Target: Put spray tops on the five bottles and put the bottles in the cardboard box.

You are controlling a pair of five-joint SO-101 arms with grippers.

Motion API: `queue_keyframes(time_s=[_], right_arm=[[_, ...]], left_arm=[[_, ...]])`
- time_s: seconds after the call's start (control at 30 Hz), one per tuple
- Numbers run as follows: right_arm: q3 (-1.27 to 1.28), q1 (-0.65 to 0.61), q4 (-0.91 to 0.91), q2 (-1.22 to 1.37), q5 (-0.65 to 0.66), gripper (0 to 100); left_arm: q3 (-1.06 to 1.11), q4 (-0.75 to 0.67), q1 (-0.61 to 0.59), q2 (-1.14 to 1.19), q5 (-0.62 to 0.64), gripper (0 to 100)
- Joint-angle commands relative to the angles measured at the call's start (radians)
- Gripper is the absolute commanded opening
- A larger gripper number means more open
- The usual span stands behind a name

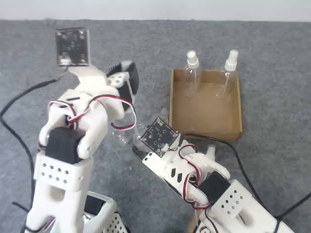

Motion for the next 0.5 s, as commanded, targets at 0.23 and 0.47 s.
queue_keyframes(time_s=[0.23,0.47], right_arm=[[-0.006,0.117,-0.162,-0.042,-0.17,0.6],[0.054,0.117,-0.314,-0.035,-0.172,0.6]], left_arm=[[0.263,-0.021,0.052,-0.313,-0.135,1],[0.435,-0.12,0.054,-0.405,-0.143,1]])
